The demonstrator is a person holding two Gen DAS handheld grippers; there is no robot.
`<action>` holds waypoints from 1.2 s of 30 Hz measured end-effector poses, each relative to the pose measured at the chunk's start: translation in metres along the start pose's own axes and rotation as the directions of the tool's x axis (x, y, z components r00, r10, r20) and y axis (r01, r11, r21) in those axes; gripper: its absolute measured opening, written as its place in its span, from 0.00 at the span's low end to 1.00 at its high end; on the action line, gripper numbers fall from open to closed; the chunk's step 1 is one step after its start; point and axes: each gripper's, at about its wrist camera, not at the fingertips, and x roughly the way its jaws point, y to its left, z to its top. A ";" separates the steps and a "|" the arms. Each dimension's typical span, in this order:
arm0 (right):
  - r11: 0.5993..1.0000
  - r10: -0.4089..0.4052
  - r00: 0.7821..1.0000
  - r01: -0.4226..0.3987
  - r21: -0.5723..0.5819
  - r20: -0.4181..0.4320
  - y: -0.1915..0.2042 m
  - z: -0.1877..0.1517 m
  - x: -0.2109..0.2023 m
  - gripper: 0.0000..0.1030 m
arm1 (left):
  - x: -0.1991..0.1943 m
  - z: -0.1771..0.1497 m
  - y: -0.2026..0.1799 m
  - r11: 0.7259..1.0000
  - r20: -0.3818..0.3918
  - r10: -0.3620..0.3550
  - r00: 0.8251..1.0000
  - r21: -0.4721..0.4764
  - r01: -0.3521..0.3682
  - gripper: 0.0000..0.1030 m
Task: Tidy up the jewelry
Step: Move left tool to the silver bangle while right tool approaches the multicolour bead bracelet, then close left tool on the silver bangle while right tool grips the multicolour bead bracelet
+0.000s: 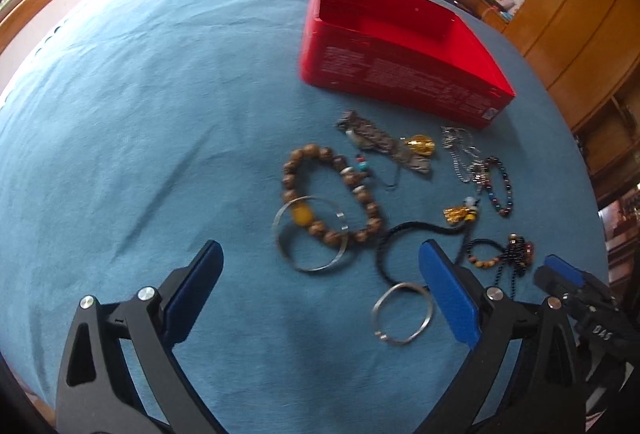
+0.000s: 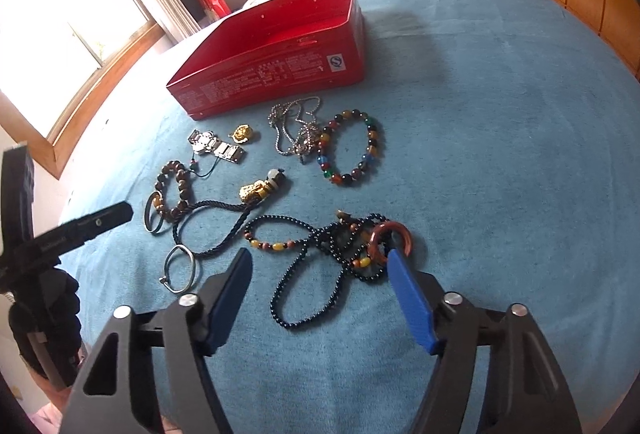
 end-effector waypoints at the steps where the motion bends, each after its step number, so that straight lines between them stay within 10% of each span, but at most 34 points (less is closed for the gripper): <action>1: 1.000 0.000 1.000 0.000 0.002 -0.001 -0.001 0.001 0.001 0.65 | 0.002 0.003 -0.004 1.000 -0.008 -0.006 1.000 0.001 0.006 0.86; 24: 0.999 -0.037 0.999 0.037 0.035 -0.005 -0.025 0.010 0.014 0.63 | 0.059 0.024 -0.020 0.996 -0.135 -0.060 0.989 -0.075 0.050 0.22; 30: 0.999 -0.039 0.999 0.040 0.031 -0.012 -0.028 0.030 0.024 0.40 | 0.062 0.023 -0.016 0.994 -0.132 -0.074 0.988 -0.088 0.062 0.06; 36: 0.998 -0.033 0.998 0.036 0.053 -0.057 -0.036 0.062 0.050 0.39 | 0.065 0.024 -0.013 0.993 -0.131 -0.086 0.988 -0.096 0.073 0.04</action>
